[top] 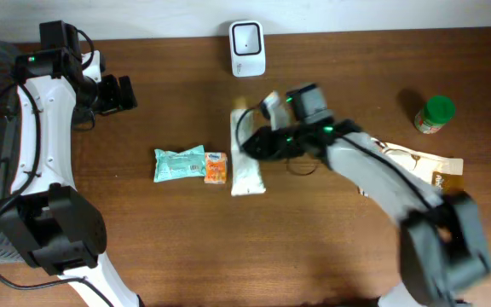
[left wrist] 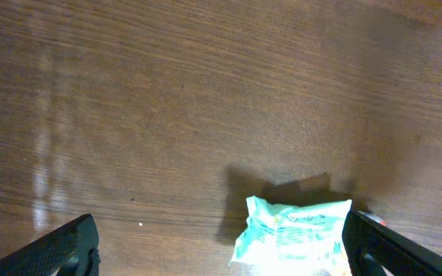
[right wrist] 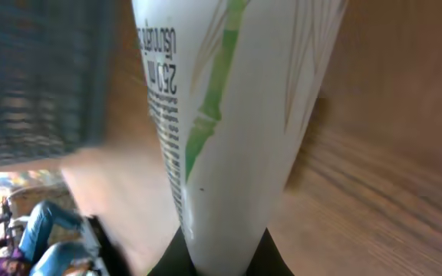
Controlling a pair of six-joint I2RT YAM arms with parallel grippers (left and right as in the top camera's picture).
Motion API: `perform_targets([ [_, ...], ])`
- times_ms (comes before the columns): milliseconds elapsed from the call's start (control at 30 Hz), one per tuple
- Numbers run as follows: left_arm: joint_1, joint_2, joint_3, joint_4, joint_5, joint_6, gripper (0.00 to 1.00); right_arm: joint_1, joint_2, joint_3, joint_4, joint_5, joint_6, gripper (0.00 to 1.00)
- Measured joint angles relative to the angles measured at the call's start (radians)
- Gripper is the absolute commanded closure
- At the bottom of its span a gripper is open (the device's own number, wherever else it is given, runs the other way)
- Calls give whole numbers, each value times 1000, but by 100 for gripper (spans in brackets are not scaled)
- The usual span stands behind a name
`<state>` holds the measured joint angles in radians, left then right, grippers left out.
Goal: Scan the item barcode
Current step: 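Grasp the white tube with the right gripper, then lift the white tube with right gripper up to the scanner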
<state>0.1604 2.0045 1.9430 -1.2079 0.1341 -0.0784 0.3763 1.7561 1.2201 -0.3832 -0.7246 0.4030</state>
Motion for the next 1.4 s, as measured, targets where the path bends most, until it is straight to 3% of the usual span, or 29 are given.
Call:
perform_targets([
  [67, 0, 0, 0, 0, 0, 0, 1, -59, -162, 1, -25, -48, -14, 96],
  [133, 0, 0, 0, 0, 0, 0, 1, -92, -217, 2, -56, -111, -17, 96],
  [567, 0, 0, 0, 0, 0, 0, 1, -94, -216, 4, -67, -220, -2, 96],
  [700, 0, 0, 0, 1, 0, 0, 1, -93, -191, 224, -225, -122, -16, 96],
  [833, 0, 0, 0, 1, 0, 0, 1, -35, -110, 529, -404, 175, -137, 96],
  [967, 0, 0, 0, 0, 0, 0, 1, 82, 36, 581, -262, 734, -353, 96],
  [1067, 0, 0, 0, 0, 0, 0, 1, 97, 195, 580, -60, 983, -529, 96],
  [1233, 0, 0, 0, 0, 0, 0, 1, 96, 399, 579, 329, 1140, -951, 96],
  [1400, 0, 0, 0, 1, 0, 0, 1, 95, 567, 579, 573, 1218, -1244, 96],
])
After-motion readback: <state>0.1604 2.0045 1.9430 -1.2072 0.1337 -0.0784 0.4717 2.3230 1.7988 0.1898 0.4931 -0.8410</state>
